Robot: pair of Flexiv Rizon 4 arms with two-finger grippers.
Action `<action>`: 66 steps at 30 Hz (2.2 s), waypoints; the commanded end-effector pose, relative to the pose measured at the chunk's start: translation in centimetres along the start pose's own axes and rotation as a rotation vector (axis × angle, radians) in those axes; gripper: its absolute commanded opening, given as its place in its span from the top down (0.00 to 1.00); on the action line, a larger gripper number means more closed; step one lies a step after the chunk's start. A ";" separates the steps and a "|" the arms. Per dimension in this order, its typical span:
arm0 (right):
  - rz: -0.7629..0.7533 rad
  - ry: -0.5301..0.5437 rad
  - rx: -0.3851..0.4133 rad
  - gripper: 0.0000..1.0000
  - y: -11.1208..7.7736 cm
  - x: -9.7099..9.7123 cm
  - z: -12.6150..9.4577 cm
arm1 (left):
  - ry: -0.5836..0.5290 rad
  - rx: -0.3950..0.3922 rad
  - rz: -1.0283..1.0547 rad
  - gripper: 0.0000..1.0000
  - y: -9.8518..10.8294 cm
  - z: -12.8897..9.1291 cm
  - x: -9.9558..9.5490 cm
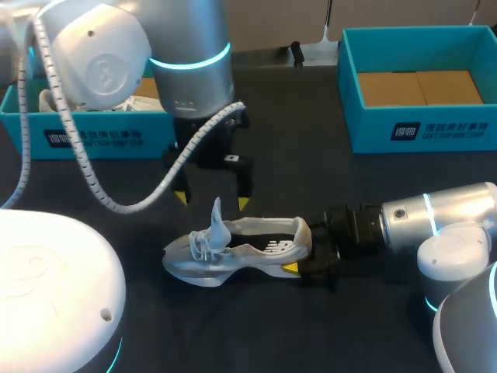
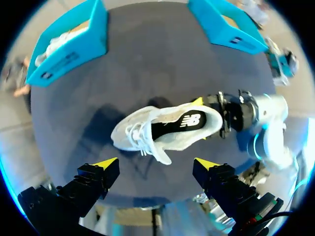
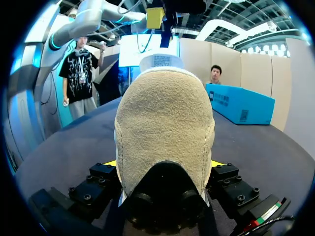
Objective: Take the shoe out of the shoebox, open the shoe tongue, remove and reinsert the insole, then place the shoe into the shoebox
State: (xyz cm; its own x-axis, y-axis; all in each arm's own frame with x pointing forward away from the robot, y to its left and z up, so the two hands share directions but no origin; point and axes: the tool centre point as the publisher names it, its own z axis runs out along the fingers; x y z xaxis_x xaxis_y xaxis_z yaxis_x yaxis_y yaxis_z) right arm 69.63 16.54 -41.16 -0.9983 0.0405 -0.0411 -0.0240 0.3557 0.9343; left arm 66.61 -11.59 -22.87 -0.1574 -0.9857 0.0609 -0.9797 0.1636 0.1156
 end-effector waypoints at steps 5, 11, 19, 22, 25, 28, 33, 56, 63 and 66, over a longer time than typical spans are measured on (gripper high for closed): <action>0.000 0.000 0.005 1.00 0.2 0.0 0.0 | -0.153 -0.067 -0.150 0.00 -0.7 2.1 1.7; 0.000 0.000 0.005 1.00 0.2 0.0 0.0 | -0.188 -0.064 -0.121 0.00 -1.4 3.4 2.0; 0.000 0.000 0.005 1.00 0.2 0.0 0.0 | -0.257 -0.084 -0.115 0.00 -2.4 5.1 2.9; 0.000 0.000 0.005 1.00 0.2 0.0 0.0 | -0.290 -0.100 -0.112 0.00 -2.6 5.9 3.3; 0.000 0.000 0.005 1.00 0.2 0.0 0.0 | -0.301 -0.111 -0.115 0.00 -2.7 6.4 3.4; 0.000 0.000 0.005 1.00 0.2 0.0 0.0 | -0.323 -0.121 -0.110 0.07 -2.5 7.0 3.5; 0.000 0.000 0.005 1.00 0.2 0.0 0.0 | -0.352 -0.120 -0.118 0.25 -2.4 7.7 3.6; 0.000 0.000 0.005 1.00 0.2 0.0 0.0 | -0.154 -0.050 -0.125 1.00 -0.9 6.7 -0.8; 0.000 0.000 0.005 1.00 0.2 0.0 0.0 | 0.021 -0.010 -0.120 1.00 -0.4 5.9 -4.1; 0.000 0.000 0.005 1.00 0.2 0.0 0.0 | 0.110 0.002 -0.120 1.00 -0.5 6.2 -5.3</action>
State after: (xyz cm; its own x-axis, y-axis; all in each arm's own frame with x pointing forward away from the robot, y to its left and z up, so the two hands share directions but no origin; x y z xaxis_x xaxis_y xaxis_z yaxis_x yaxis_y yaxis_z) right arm 69.63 16.55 -41.15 -0.9983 0.0404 -0.0412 -0.0242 0.3555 0.9344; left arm 67.31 -10.08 -29.52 -0.0756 -0.9782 -0.1934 -0.9897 0.0499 0.1344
